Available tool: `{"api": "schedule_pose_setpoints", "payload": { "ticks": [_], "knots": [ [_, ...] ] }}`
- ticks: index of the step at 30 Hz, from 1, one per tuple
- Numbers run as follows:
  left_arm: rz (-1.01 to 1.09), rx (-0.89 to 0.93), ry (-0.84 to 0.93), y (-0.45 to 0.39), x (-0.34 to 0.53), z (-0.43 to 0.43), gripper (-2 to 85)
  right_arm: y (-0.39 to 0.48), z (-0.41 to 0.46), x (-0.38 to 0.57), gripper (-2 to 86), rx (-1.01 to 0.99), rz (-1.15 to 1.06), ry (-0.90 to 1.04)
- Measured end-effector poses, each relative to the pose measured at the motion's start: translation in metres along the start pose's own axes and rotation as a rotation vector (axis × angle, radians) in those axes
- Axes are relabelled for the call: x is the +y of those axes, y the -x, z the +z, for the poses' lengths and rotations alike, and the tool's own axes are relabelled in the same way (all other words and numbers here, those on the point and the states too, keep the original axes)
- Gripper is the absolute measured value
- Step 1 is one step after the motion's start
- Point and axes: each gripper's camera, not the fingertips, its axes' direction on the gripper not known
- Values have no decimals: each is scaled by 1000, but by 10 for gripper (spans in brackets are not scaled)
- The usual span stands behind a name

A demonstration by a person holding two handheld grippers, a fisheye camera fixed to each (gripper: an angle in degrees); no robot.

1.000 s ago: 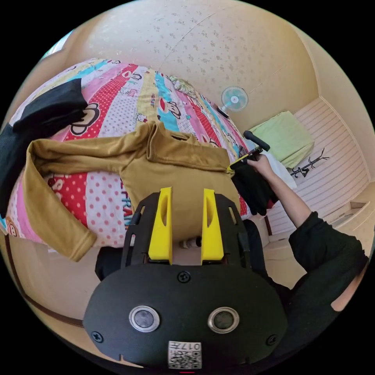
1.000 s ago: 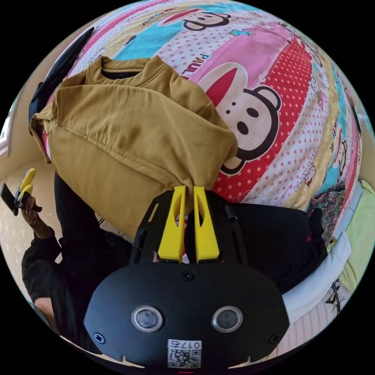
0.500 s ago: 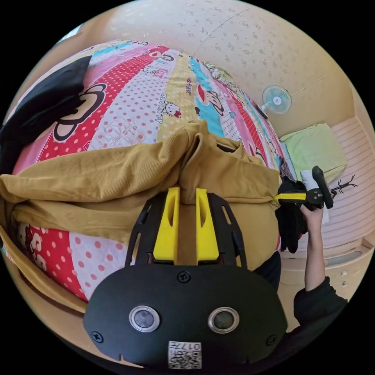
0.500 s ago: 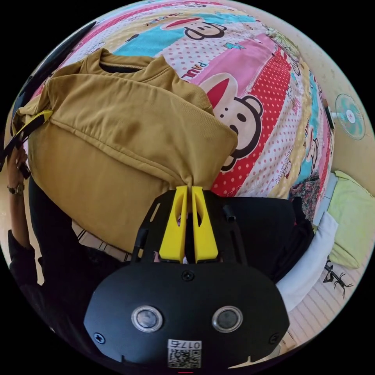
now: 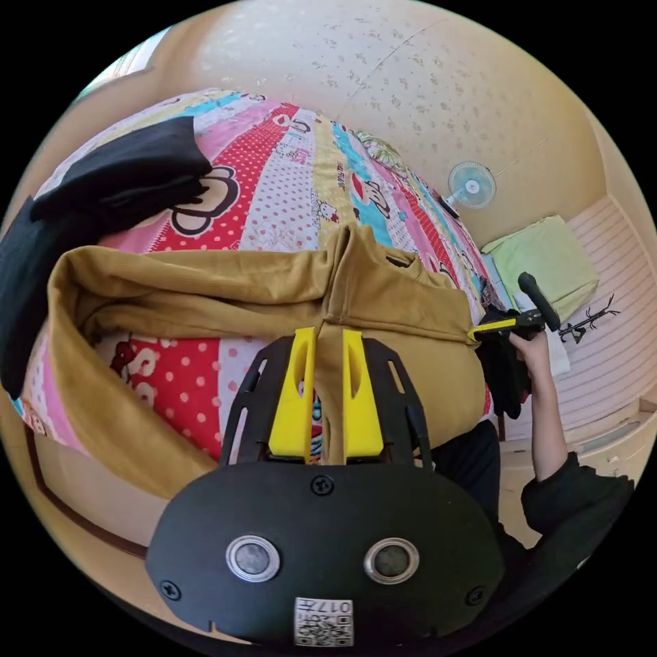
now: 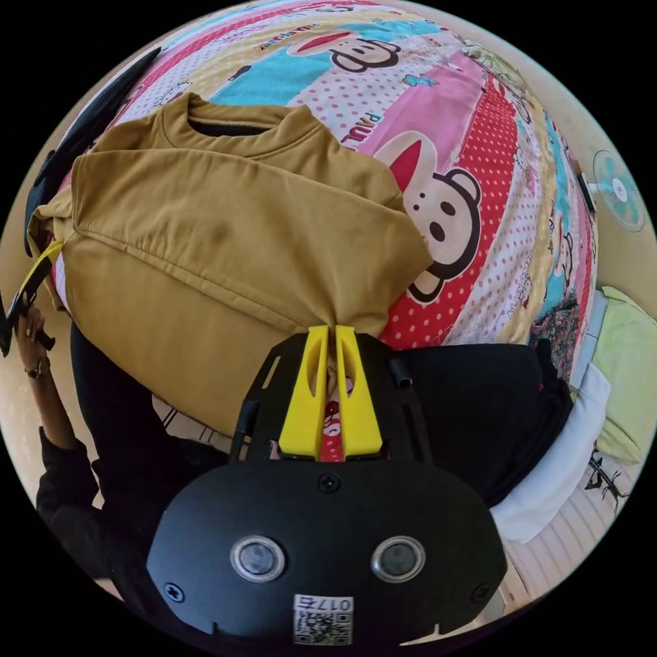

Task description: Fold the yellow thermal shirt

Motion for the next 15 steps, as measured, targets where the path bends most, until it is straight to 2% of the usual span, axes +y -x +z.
{"api": "schedule_pose_setpoints", "payload": {
  "ticks": [3,7,12,14,15],
  "knots": [
    [-31,-103,-15,13,36,-32,114,-25,11,13,25,-97,-14,-65],
    [-170,-190,116,39,63,-20,187,-41,23,21,25,-96,-5,-85],
    [-190,-216,112,41,69,-10,176,-53,28,32,25,-17,9,-65],
    [-182,-217,142,40,67,-20,151,-75,26,48,26,-93,57,-88],
    [-170,-206,139,41,68,-33,101,-82,25,54,27,-120,64,-97]
  ]
}}
